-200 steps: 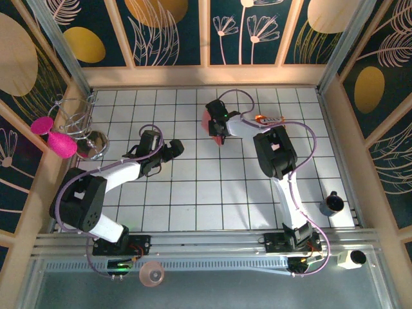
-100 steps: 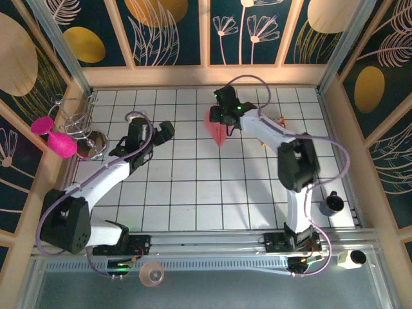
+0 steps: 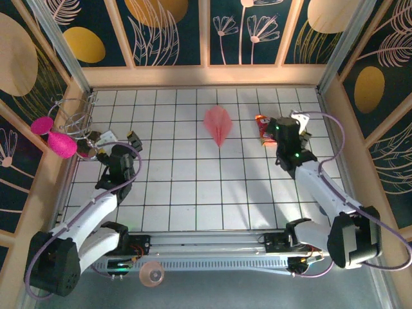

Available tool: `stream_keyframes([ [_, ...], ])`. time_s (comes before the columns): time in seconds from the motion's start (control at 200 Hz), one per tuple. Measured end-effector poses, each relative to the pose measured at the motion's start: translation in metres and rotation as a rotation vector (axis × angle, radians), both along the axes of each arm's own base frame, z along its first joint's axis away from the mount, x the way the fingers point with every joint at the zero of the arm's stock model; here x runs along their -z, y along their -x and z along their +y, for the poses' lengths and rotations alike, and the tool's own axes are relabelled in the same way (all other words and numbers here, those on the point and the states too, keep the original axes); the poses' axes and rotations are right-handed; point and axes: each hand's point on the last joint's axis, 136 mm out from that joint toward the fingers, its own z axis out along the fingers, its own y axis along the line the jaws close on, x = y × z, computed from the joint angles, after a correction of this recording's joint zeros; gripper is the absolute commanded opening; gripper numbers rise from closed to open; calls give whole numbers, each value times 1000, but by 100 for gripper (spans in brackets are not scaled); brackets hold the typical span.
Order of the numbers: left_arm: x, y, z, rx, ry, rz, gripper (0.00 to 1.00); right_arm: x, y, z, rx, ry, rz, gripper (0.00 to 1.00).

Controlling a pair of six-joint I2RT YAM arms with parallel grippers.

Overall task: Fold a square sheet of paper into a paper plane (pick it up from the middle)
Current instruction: Reset both arms

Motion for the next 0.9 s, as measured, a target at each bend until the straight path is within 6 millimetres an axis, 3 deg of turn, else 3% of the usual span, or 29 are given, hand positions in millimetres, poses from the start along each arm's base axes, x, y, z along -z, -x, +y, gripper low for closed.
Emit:
stream_keyframes([
  [0.18,27,8,16,-37,-123,37,99,35,25,-59,156,11,-10,98],
  [0.29,25,4,23,-49,-159,23,99,47,30,-80,188,-9,-34,98],
  [0.42,28,-2,29,-39,-186,16,99,63,33,-78,135,6,-67,98],
  [0.551,37,-8,23,41,-212,13,99,76,36,-70,67,34,-107,98],
  [0.751,52,-12,16,149,-222,-15,99,74,25,-63,-8,51,-180,99],
  [0.901,49,-21,13,201,-227,-53,99,77,19,-59,-57,43,-229,99],
])
